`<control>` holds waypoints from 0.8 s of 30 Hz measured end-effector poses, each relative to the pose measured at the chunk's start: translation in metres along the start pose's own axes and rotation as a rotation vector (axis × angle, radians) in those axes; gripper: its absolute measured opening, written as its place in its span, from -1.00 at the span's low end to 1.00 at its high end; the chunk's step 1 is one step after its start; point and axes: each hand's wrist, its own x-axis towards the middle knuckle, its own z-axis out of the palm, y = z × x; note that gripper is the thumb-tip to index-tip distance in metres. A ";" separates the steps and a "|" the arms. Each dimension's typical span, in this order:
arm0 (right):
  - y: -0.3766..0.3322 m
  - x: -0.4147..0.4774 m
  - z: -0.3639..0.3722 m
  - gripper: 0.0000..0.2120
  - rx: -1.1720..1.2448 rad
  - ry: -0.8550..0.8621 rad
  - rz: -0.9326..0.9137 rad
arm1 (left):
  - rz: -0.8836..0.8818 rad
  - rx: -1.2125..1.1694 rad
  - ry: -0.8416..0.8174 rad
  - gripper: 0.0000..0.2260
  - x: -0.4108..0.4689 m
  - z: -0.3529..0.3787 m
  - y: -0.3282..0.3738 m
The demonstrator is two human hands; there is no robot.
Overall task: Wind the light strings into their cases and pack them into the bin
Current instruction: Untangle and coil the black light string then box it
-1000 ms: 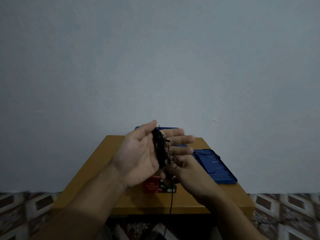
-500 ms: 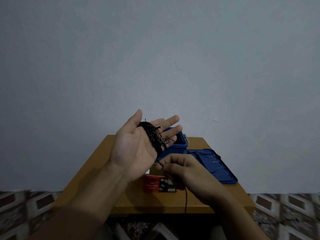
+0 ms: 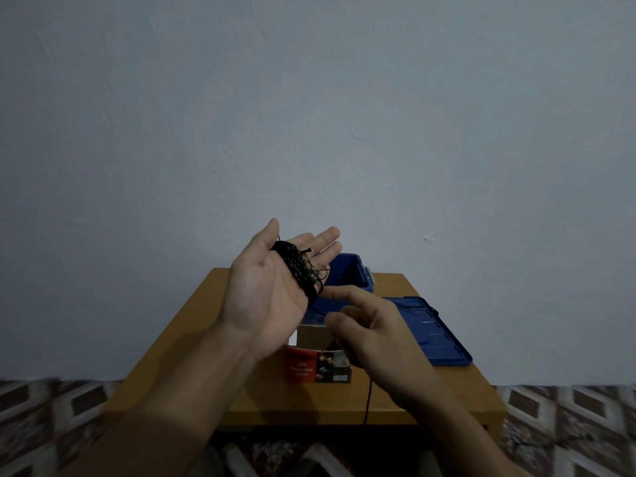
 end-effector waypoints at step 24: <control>-0.018 0.001 -0.022 -0.91 0.135 0.073 -0.136 | -0.133 0.700 0.095 -0.55 0.001 -0.011 -0.019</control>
